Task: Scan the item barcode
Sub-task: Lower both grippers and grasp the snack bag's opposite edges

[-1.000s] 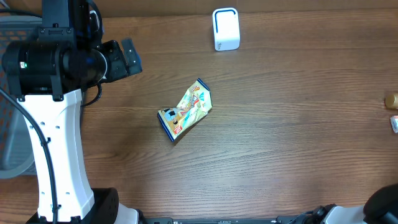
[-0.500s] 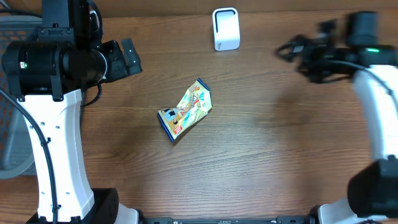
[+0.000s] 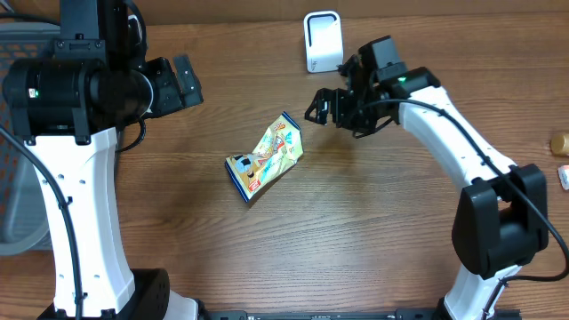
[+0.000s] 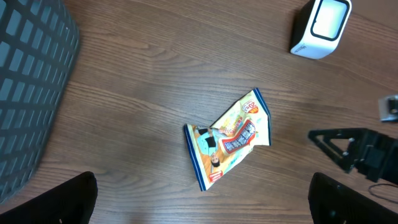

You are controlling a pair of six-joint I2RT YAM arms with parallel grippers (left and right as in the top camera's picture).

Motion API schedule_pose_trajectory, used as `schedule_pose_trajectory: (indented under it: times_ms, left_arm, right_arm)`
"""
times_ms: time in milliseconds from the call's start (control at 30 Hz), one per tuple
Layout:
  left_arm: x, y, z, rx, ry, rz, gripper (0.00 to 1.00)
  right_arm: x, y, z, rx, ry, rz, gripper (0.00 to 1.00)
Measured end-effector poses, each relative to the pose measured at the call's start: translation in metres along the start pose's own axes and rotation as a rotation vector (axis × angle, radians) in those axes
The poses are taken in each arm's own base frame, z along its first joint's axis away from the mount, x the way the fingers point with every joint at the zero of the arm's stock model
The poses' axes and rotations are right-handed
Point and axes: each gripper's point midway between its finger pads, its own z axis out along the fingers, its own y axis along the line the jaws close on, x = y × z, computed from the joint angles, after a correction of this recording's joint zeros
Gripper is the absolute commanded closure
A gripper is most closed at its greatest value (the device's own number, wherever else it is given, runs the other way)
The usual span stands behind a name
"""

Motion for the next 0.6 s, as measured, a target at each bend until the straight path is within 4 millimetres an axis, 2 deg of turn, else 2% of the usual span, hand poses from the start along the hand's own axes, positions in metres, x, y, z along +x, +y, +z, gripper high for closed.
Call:
schedule_pose_trajectory:
  times_ms: [167,400,467,600]
  left_arm:
    - [0.000,-0.001,0.000,0.006,0.002,0.000,0.00]
    - [0.010,-0.007,0.003,0.043,0.050,0.000,0.00]
    - [0.018,-0.009,0.012,0.057,0.098,0.001,0.11]
    - [0.051,-0.001,0.048,0.026,0.270,-0.010,0.16]
  right_arm:
    - [0.002,0.010,0.006,-0.009,-0.001,-0.029,0.00]
    - [-0.003,0.010,0.006,-0.006,-0.022,-0.034,0.00]
    - [-0.003,0.010,0.006,-0.005,-0.021,-0.034,0.00]
    - [-0.002,0.007,0.009,0.000,-0.015,-0.030,0.01]
